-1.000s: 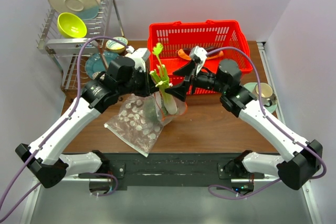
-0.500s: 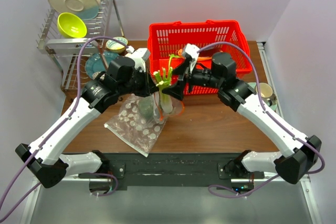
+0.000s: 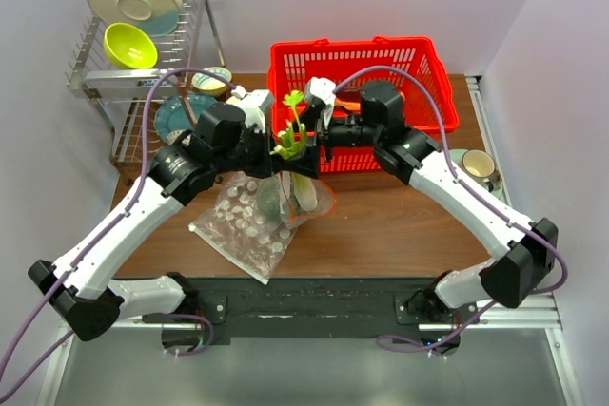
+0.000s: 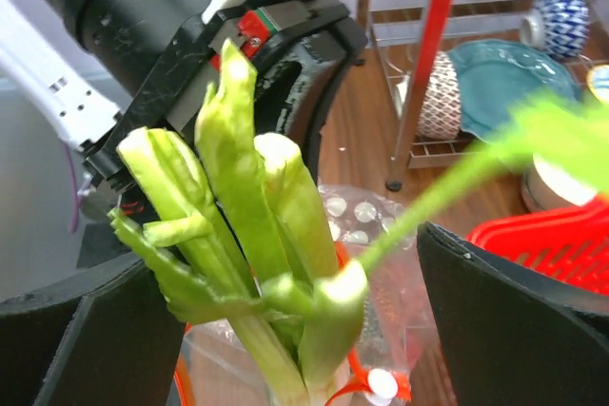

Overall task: Place the food in the zip-top bag and seal the zipper
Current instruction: Place the fake vegetable in the zipper food storage bag.

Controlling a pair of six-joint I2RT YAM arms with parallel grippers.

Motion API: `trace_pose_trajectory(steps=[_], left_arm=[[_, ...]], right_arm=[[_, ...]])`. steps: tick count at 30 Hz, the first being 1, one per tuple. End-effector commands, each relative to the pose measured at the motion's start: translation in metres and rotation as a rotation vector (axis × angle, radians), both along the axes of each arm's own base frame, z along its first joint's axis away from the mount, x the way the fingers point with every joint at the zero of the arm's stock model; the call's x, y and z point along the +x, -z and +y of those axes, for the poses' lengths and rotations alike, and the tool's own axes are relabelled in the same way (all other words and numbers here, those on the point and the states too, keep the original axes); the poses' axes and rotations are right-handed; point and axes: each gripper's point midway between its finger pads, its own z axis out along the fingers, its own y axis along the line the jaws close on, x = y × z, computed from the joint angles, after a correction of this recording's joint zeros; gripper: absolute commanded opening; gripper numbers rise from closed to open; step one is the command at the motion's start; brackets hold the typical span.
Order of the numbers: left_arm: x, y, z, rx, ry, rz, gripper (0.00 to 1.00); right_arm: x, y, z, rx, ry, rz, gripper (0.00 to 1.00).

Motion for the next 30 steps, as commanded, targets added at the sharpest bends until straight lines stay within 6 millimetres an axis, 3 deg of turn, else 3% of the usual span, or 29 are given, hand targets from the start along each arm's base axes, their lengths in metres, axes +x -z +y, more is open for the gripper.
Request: trace_pose_trajectory(steps=[1,2,4,5,10,14,18,22,30], left_arm=[[-0.003,-0.025,-0.001,-0.048,0.039,-0.079,0.00],[-0.004,-0.027,-0.001,-0.050,0.039,-0.081,0.00],[-0.004,-0.027,0.000,-0.048,0.038,-0.081,0.00],[-0.004,-0.029,0.000,-0.050,0.037,-0.085,0.00],[-0.007,-0.032,-0.001,-0.058,0.049,-0.080,0.00],[-0.010,-0.035,-0.005,-0.079,0.068,-0.070,0.00],[-0.011,-0.038,-0.013,-0.101,0.092,-0.041,0.00],[-0.016,-0.044,-0.020,-0.145,0.113,-0.009,0.00],[-0.024,-0.038,-0.030,-0.167,0.163,0.049,0.00]], right_arm=[[-0.015,-0.035,0.006,0.065,-0.111,-0.102,0.89],[-0.017,-0.035,0.006,0.065,-0.125,-0.099,0.64],[-0.019,-0.035,0.005,0.066,-0.133,-0.098,0.27],[-0.020,-0.035,0.004,0.067,-0.130,-0.089,0.01],[-0.024,-0.037,-0.007,0.120,-0.064,-0.117,0.00],[-0.033,-0.065,-0.030,0.220,0.036,-0.234,0.00],[-0.041,-0.077,-0.045,0.301,0.088,-0.344,0.00],[-0.037,-0.082,-0.055,0.300,0.148,-0.424,0.00],[-0.032,-0.097,-0.064,0.309,0.206,-0.549,0.00]])
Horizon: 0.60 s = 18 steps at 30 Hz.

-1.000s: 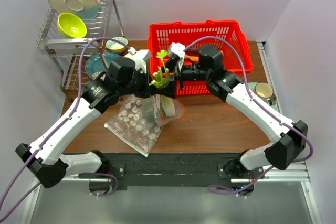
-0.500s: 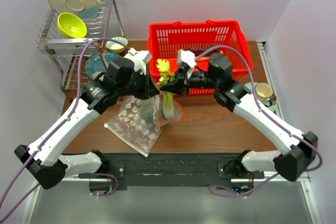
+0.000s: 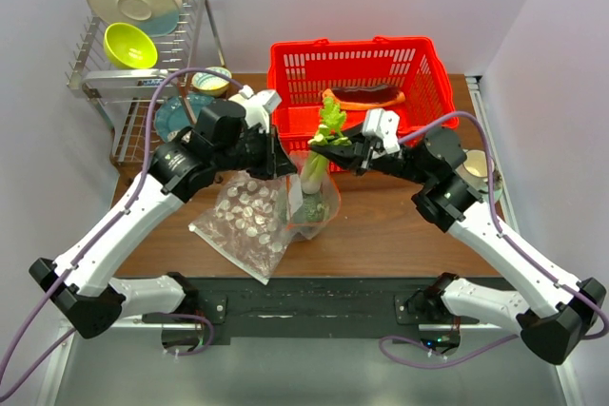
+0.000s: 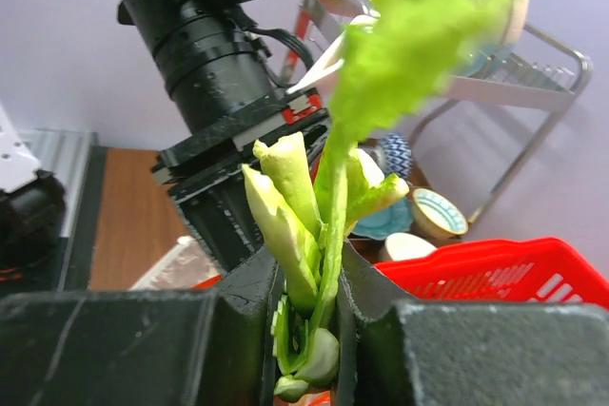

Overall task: Place the food in the zip-top bag and seal the zipper
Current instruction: Place the fake vegetable in the zipper food storage bag.

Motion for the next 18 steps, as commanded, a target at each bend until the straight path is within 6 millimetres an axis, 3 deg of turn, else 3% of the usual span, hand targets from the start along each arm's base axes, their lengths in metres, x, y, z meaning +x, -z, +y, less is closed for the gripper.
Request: trace_pose_trajectory(steps=[1,4,12,18], left_arm=[[-0.006,-0.028,-0.015,-0.106,0.061,-0.010,0.00],[-0.011,-0.036,-0.022,-0.151,0.099,0.000,0.00],[-0.012,-0.058,-0.031,-0.240,0.142,-0.001,0.00],[-0.012,-0.056,-0.031,-0.279,0.141,0.007,0.00]], right_arm=[[0.000,-0.034,-0.008,0.054,0.057,-0.161,0.00],[-0.004,-0.022,-0.005,0.032,0.058,-0.176,0.00],[-0.029,0.044,0.029,-0.119,0.011,-0.120,0.00],[-0.036,0.092,0.018,-0.031,0.048,0.014,0.00]])
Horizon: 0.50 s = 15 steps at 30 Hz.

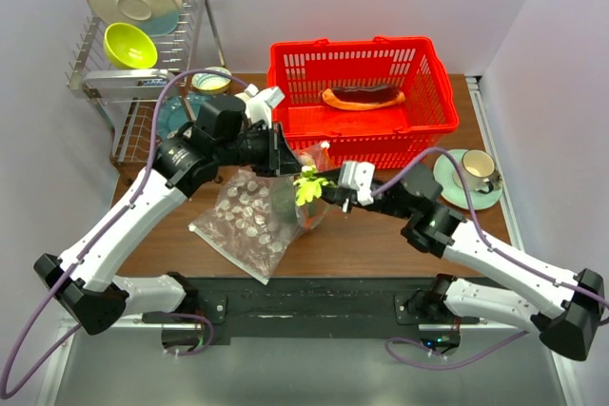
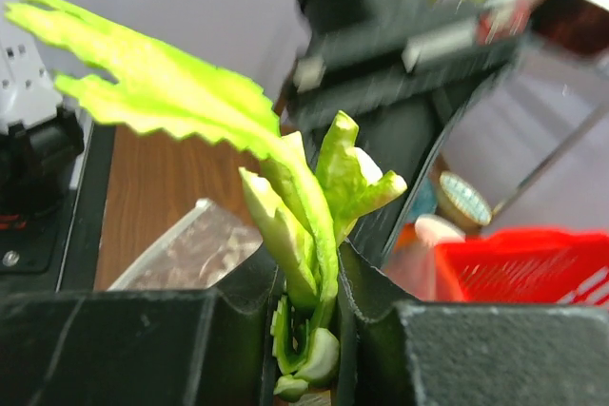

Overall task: Place the food in the zip-top bag and seal the zipper
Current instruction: Place the fake vegetable in the zipper food storage bag.

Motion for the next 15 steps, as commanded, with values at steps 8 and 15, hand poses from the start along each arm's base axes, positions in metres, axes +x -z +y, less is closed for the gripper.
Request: trace_pose_trajectory(steps=[8,15], left_arm=[[0.001,-0.011,-0.010,-0.111,0.032,-0.073,0.00],[0.006,0.033,-0.007,-0.055,0.012,-0.052,0.00]], right_arm=[[0.017,0.099,-0.023,0.040,0.202,0.303,0.00],[0.057,0.094,-0.046,0.155,0.486,0.508,0.00]])
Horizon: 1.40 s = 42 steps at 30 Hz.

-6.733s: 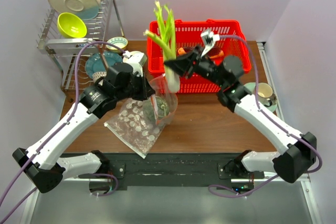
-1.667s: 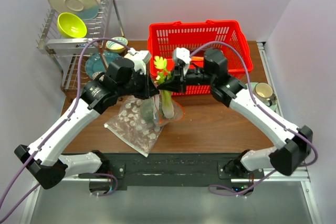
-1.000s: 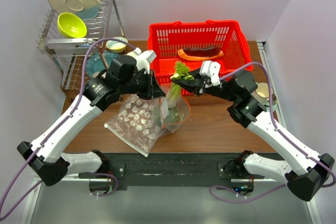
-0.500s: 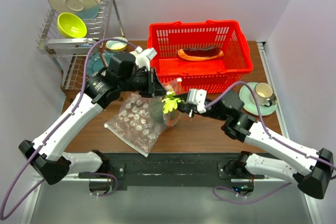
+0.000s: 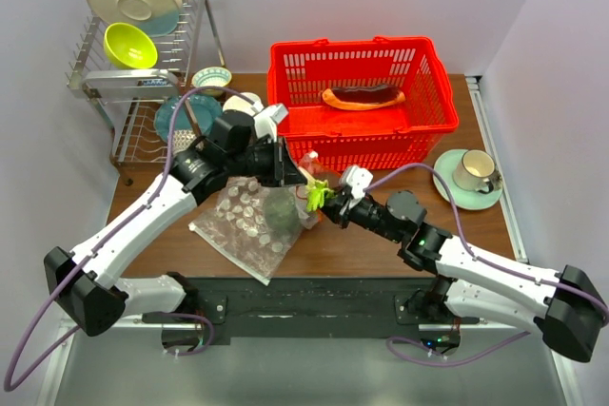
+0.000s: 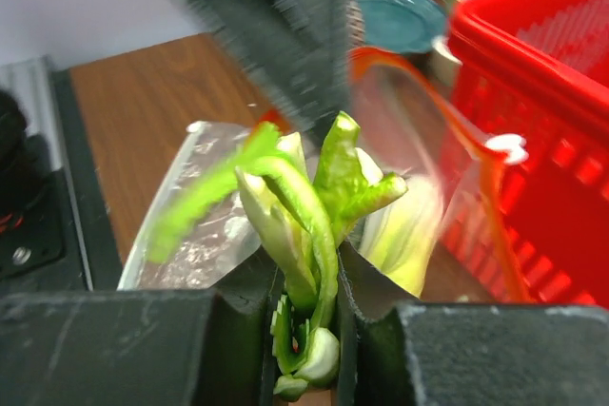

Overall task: Place the food in the zip-top bag and seal the zipper
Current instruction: Place the fake vegetable in the zipper food storage bag.

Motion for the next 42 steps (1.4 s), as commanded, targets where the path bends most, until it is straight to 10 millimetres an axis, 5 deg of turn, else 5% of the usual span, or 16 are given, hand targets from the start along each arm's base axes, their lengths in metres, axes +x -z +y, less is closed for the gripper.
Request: trace_pose_trajectory(steps=[1,7,10,14,20,24,32,42], left_arm=[[0.000,-0.017,-0.002,-0.059,0.025,-0.103,0.00],[0.003,-0.026,0.007,-0.045,-0.006,-0.166,0.00],[0.003,-0.028,0.009,-0.046,-0.015,-0.187,0.00],[0.005,-0.032,0.009,-0.046,-0.023,-0.202,0.00],[0.007,-0.058,0.002,-0.104,0.003,-0.242,0.00],[0.009,-0.049,0.000,-0.091,0.010,-0.233,0.00],[0.011,-0.041,0.002,-0.068,0.003,-0.233,0.02],[0.036,-0.078,0.008,-0.105,-0.156,-0.283,0.00]], right_arm=[[0.040,-0.021,-0.028,0.129,0.312,0.139,0.00],[0.069,-0.010,-0.064,0.158,0.616,0.277,0.00],[0.068,-0.005,-0.069,0.231,0.635,0.342,0.00],[0.042,-0.013,-0.037,0.318,0.368,0.289,0.00],[0.034,0.013,-0.003,0.222,0.214,0.302,0.00],[0.032,0.010,0.013,0.245,0.162,0.352,0.00],[0.047,-0.030,-0.008,0.275,0.267,0.217,0.00],[0.068,-0.091,-0.012,0.238,0.334,0.026,0.00]])
